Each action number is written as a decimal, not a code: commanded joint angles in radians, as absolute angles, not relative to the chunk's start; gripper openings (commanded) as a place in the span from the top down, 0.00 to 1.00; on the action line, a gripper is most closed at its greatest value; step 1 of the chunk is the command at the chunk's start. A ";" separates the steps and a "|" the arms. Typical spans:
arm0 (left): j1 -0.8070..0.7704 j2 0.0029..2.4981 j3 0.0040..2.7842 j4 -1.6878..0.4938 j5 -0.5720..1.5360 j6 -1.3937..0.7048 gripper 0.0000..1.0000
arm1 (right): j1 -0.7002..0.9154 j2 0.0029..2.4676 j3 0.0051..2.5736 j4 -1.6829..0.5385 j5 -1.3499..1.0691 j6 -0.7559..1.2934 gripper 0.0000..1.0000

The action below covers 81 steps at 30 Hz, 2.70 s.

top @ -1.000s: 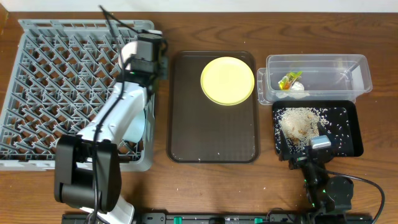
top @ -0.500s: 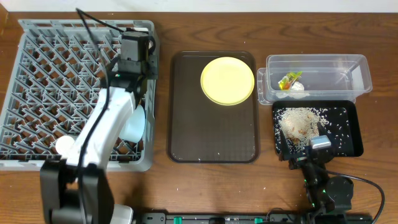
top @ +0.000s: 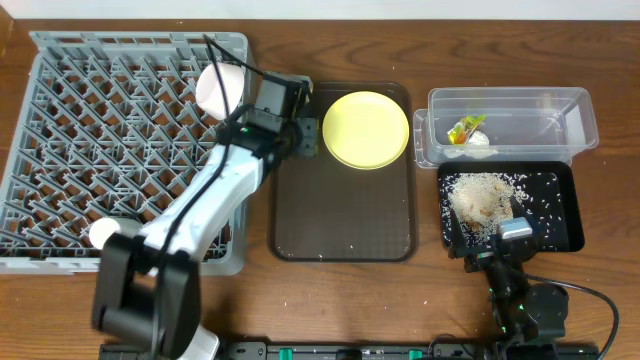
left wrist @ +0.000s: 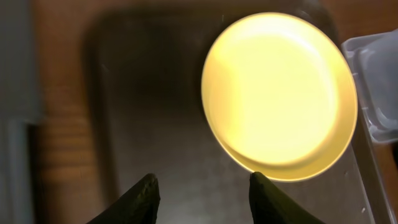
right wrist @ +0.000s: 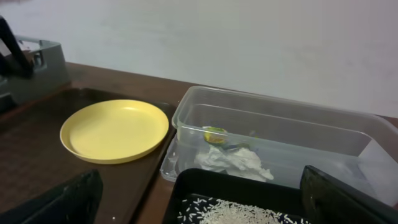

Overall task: Sort waste into correct bins and load items into the dishwasher
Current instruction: 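Grasp the edge of the yellow plate with the left gripper, then carry the yellow plate to the rack's top-left and stand it up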

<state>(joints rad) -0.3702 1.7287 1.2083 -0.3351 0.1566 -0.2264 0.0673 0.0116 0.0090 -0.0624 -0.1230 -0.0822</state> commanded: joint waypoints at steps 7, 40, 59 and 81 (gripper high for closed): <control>-0.366 1.964 1.189 -0.198 0.367 -0.506 0.51 | 0.059 0.007 0.006 -0.063 -0.121 -0.091 0.01; -0.296 1.919 1.191 -0.090 0.518 -0.398 0.92 | 0.059 0.007 0.006 -0.063 -0.121 -0.091 0.01; 0.364 1.391 1.191 -0.242 0.529 -0.299 0.92 | 0.059 0.007 0.006 -0.063 -0.121 -0.091 0.01; 0.540 1.445 1.189 -0.192 0.075 0.054 0.92 | 0.059 0.007 0.006 -0.063 -0.121 -0.091 0.01</control>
